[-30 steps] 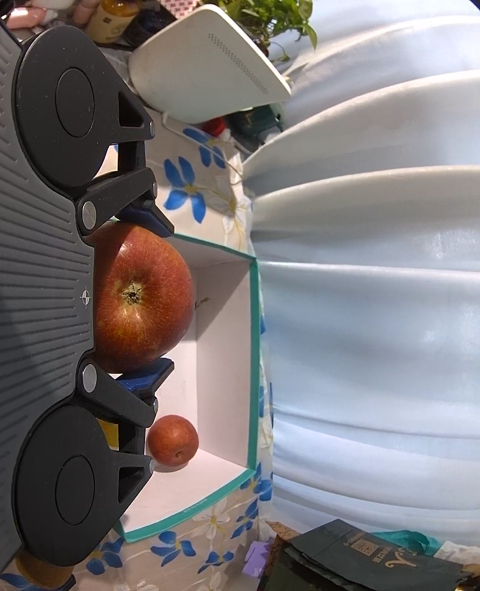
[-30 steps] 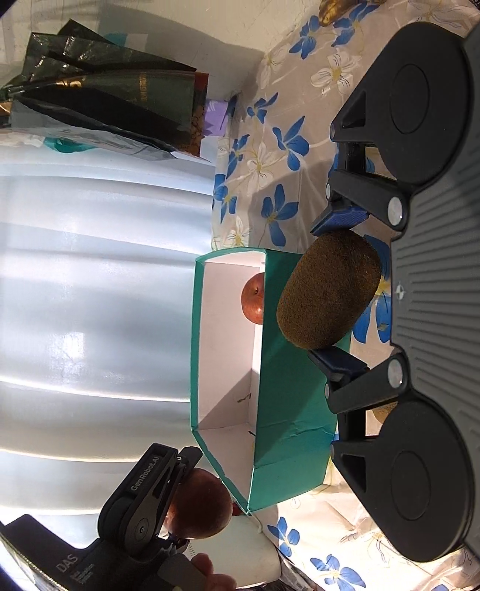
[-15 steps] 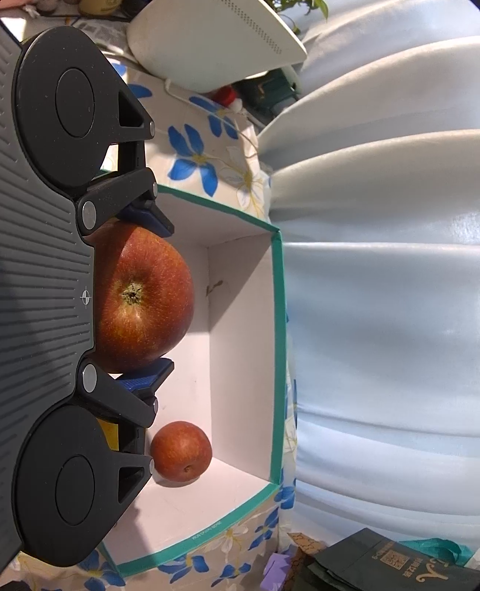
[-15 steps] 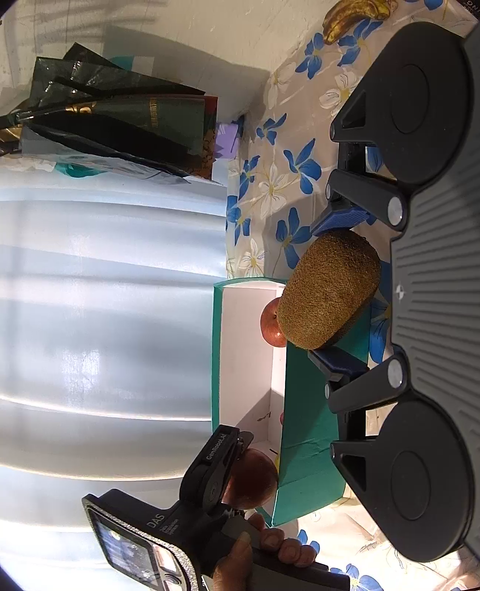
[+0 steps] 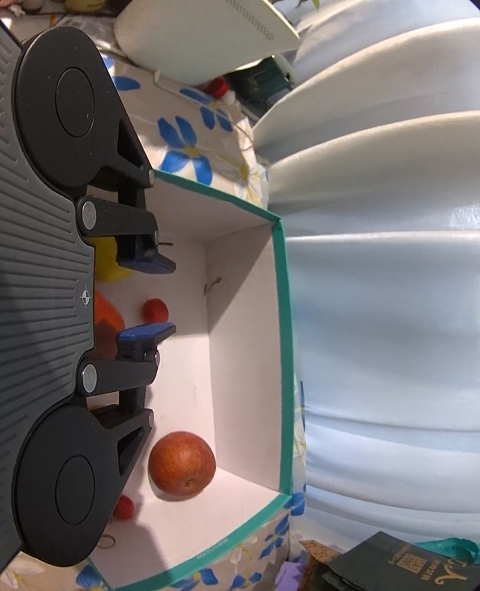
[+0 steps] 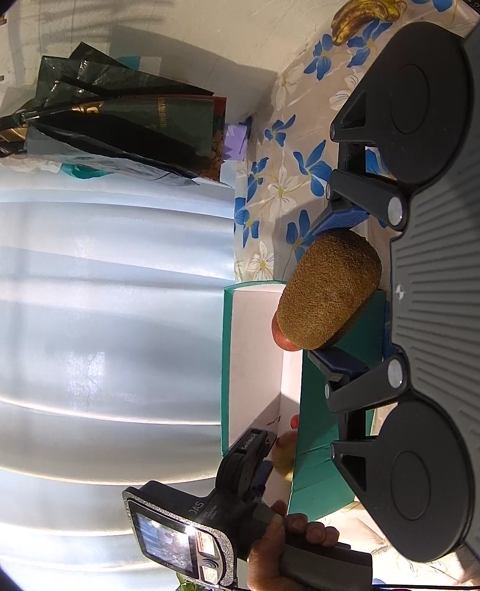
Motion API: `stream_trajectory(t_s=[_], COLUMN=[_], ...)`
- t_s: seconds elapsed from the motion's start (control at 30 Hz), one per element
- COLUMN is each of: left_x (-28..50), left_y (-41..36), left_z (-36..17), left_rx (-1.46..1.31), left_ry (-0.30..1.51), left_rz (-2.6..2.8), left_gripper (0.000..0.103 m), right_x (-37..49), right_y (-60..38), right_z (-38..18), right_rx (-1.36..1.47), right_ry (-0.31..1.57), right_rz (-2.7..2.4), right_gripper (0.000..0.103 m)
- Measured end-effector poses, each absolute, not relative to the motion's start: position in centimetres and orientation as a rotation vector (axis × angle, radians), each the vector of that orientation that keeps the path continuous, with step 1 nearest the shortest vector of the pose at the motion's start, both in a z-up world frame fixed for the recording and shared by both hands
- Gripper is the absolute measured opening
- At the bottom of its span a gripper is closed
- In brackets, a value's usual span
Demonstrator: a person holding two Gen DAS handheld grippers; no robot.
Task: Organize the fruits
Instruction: 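Carry the apple into the box and open the left gripper while the right gripper lifts the kiwi, then carry the kiwi with the right gripper over the teal box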
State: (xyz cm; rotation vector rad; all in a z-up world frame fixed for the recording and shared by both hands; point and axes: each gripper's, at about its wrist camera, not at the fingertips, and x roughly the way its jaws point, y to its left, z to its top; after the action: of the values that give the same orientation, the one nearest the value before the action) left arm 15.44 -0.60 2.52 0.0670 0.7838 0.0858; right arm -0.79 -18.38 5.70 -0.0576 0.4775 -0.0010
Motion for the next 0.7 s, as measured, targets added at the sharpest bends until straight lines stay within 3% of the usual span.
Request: stream_trajectory(t_s=[0.07,0.17,0.4,0.63,0.7], left_x=[15.8,15.5,12.9,9.3,8.2], left_y=[-0.3,0.2,2.2,3.0,2.6], left_z=[1.9,1.3,2.9,4.9,5.4], left_rx=[0.049,0.051,-0.034,-0.11,-0.076], left_ry=[0.817,0.836,0.808,0.8,0.784], left_rz=[0.073,0.105,0.149,0.136,0.153], left_gripper=[0.054,0.053,0.076,0.084,0.093], right_x=[-0.5,-0.6,-0.5,-0.5,-0.5], right_y=[-18.4,-18.3,-18.4,-18.2,-18.3], right_z=[5.7,5.7,5.7,6.1,6.3], right_rx=[-0.059,-0.06,-0.054,-0.06,-0.058], right_ry=[0.483,0.479,0.478,0.457,0.448], right_rz=[0.004,0.006,0.0,0.009,0.011], right_gripper=[0.065,0.065,0.065,0.065,0.065])
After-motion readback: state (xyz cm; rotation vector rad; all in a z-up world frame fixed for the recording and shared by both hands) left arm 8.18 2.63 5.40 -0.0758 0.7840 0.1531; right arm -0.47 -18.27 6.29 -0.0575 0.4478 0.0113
